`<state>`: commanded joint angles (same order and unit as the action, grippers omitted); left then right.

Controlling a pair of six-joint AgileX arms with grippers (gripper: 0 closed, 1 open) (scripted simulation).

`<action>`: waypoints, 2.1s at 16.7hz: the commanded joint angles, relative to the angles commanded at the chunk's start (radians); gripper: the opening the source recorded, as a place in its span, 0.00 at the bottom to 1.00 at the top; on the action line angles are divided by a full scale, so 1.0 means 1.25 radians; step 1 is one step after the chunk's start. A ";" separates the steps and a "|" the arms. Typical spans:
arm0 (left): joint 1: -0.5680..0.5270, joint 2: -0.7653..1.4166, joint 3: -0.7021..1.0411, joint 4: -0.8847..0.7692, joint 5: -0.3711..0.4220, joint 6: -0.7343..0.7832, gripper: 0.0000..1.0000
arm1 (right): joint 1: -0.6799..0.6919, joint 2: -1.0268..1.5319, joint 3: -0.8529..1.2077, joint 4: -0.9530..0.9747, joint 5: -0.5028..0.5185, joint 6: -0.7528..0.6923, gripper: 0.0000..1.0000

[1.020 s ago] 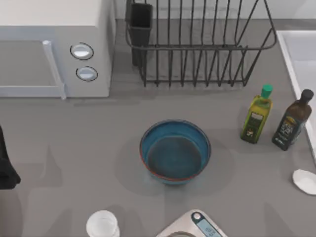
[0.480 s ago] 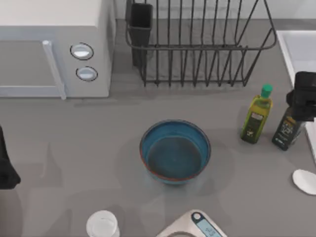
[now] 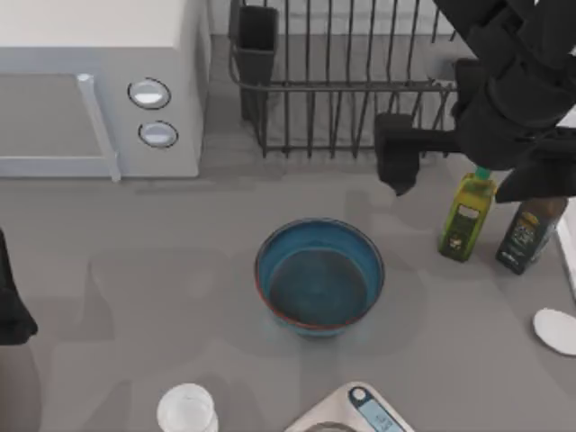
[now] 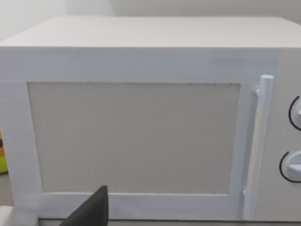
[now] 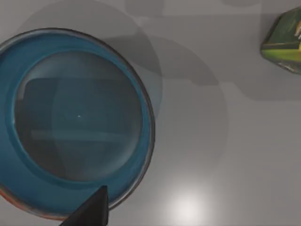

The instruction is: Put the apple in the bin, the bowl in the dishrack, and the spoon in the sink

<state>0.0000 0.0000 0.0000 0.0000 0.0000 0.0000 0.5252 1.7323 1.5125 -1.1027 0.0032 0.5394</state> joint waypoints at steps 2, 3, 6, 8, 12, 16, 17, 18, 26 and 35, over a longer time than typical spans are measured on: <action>0.000 0.000 0.000 0.000 0.000 0.000 1.00 | 0.029 0.096 0.084 -0.061 0.000 0.031 1.00; 0.000 0.000 0.000 0.000 0.000 0.000 1.00 | 0.041 0.137 0.120 -0.087 0.001 0.044 1.00; 0.000 0.000 0.000 0.000 0.000 0.000 1.00 | 0.067 0.228 0.198 -0.143 0.001 0.071 1.00; 0.000 0.000 0.000 0.000 0.000 0.000 1.00 | 0.076 0.254 0.219 -0.162 -0.001 0.079 1.00; 0.000 0.000 0.000 0.000 0.000 0.000 1.00 | 0.077 0.256 0.221 -0.164 -0.001 0.080 1.00; 0.000 0.000 0.000 0.000 0.000 0.000 1.00 | 0.075 0.262 0.192 -0.132 -0.001 0.077 1.00; 0.000 0.000 0.000 0.000 0.000 0.000 1.00 | 0.075 0.267 0.171 -0.106 -0.001 0.078 1.00; 0.000 0.000 0.000 0.000 0.000 0.000 1.00 | 0.076 0.274 0.147 -0.072 -0.001 0.079 1.00; 0.000 0.000 0.000 0.000 0.000 0.000 1.00 | 0.079 0.321 -0.004 0.126 0.000 0.083 1.00; 0.000 0.000 0.000 0.000 0.000 0.000 1.00 | 0.079 0.321 -0.004 0.126 0.000 0.083 0.55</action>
<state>0.0000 0.0000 0.0000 0.0000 0.0000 0.0000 0.6242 2.1340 1.5081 -0.9451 0.0027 0.6427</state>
